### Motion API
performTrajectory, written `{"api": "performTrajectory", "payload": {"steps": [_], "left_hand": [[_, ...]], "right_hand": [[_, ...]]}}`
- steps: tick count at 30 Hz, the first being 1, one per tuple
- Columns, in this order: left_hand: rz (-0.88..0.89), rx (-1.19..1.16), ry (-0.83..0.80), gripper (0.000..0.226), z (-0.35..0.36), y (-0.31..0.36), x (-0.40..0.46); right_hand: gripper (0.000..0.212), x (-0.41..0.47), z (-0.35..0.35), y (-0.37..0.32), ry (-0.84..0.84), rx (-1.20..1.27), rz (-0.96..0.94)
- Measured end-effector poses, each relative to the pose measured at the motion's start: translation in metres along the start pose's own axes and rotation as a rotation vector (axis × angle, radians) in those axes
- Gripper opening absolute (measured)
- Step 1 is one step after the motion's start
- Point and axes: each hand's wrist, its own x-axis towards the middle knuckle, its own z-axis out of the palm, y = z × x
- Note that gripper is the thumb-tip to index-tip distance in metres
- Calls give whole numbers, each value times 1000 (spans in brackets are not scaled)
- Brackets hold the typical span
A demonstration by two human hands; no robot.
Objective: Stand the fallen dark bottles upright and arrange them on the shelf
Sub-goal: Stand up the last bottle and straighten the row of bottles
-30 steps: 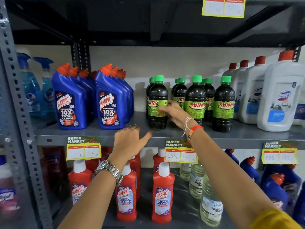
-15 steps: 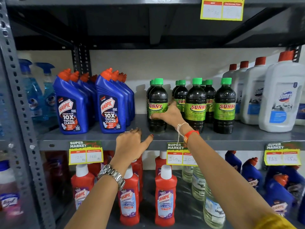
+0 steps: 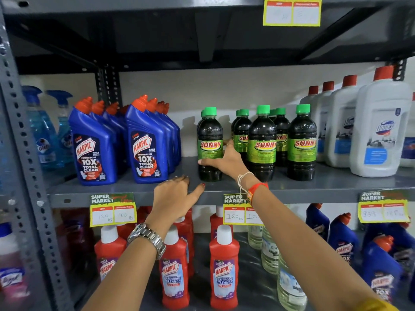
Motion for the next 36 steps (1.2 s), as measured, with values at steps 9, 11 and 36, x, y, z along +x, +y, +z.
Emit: {"api": "performTrajectory", "payload": {"steps": [9, 11, 36], "left_hand": [[-37, -6, -22, 70, -7, 5, -3], [-49, -2, -41, 71, -8, 7, -3], [-391, -819, 25, 70, 0, 51, 55]], "right_hand": [[94, -25, -13, 2, 209, -19, -169], [73, -42, -27, 7, 367, 10, -223], [77, -37, -93, 52, 164, -273, -20]]}}
